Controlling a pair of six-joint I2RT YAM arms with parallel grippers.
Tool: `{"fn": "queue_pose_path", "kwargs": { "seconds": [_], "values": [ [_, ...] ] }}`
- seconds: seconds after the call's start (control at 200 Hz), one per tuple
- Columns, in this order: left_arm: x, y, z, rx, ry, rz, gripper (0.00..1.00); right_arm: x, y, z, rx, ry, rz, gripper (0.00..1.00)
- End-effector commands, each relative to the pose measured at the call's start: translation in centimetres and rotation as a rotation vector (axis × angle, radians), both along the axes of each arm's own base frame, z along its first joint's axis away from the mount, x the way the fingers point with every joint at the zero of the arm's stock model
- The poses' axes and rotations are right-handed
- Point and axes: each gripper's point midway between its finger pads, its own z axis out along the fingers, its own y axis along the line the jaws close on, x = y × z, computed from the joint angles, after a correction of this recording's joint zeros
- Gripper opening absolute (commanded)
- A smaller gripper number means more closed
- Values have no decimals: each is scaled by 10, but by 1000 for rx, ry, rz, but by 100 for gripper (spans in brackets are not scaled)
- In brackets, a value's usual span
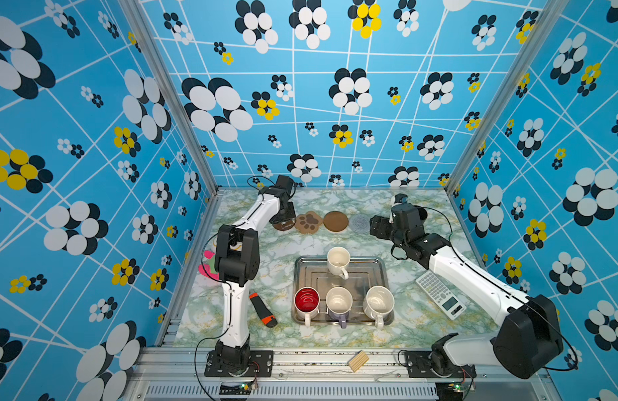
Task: Place cups on coasters
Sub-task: Place the cup on the coaster.
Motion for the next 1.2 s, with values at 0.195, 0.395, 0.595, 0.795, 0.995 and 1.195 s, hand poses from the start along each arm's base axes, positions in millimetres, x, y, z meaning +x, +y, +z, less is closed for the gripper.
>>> {"fn": "queue_pose_path", "kwargs": {
  "seconds": [0.195,0.395,0.595,0.795,0.995,1.195],
  "values": [
    [2,4,7,1,-24,10,0,-2,-5,-2,-18,8,-8,83],
    [2,3,9,0,-20,9,0,-3,-5,-2,-18,7,-8,83],
    [2,4,13,1,-22,7,0,-3,-5,-2,-18,7,-8,83],
    [1,3,14,4,-19,3,0,-3,-5,-2,-18,7,-7,83],
    [1,3,12,6,-10,-1,14,-4,-6,-2,-18,7,-9,83],
    [2,1,12,7,-7,-4,19,-4,-6,-1,-17,4,-8,83]
  ]
}}
